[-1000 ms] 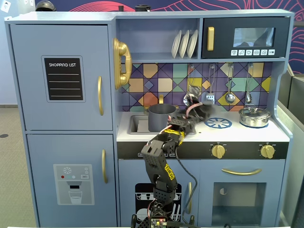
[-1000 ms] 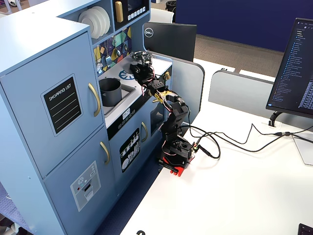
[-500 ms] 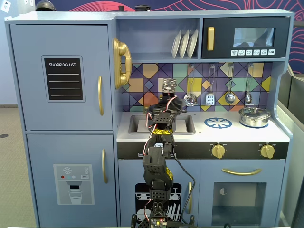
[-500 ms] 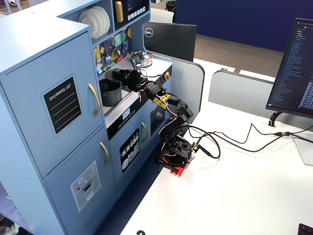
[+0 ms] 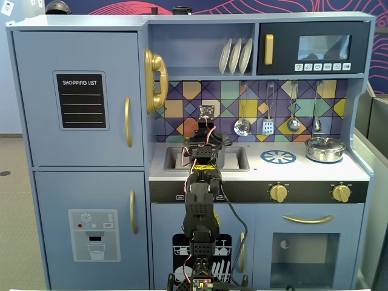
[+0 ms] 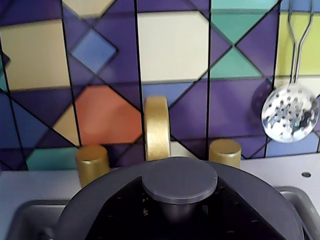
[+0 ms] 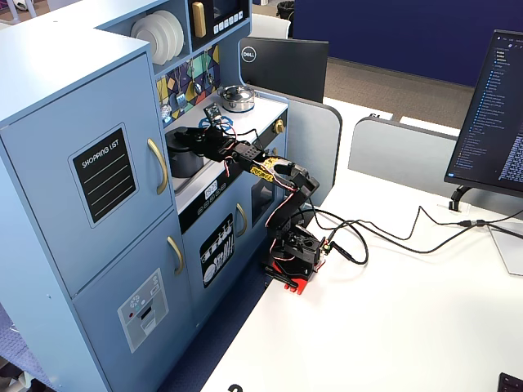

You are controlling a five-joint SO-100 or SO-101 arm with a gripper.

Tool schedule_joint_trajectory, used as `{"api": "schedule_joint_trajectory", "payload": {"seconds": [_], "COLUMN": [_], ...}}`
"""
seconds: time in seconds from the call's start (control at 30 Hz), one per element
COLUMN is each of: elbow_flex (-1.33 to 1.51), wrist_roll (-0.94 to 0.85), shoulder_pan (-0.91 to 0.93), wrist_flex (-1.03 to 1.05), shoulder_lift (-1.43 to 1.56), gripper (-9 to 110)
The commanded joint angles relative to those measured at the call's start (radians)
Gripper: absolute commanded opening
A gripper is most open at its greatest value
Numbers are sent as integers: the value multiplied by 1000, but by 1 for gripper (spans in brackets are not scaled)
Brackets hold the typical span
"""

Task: Pick up the lid from the counter and put it on the gray recipient

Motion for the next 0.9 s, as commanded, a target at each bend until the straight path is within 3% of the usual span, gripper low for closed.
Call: {"api": "schedule_joint_trajectory", "payload": {"seconds": [0.0, 0.77, 0.87], "elbow_flex": [-15, 92, 117], "wrist_roll": [-11, -40, -38], "shoulder_pan": [-6, -41, -9], "wrist_flex": [-54, -2, -14], "shoulder_lift": [-8, 112, 126], "gripper": [0, 0, 19]}}
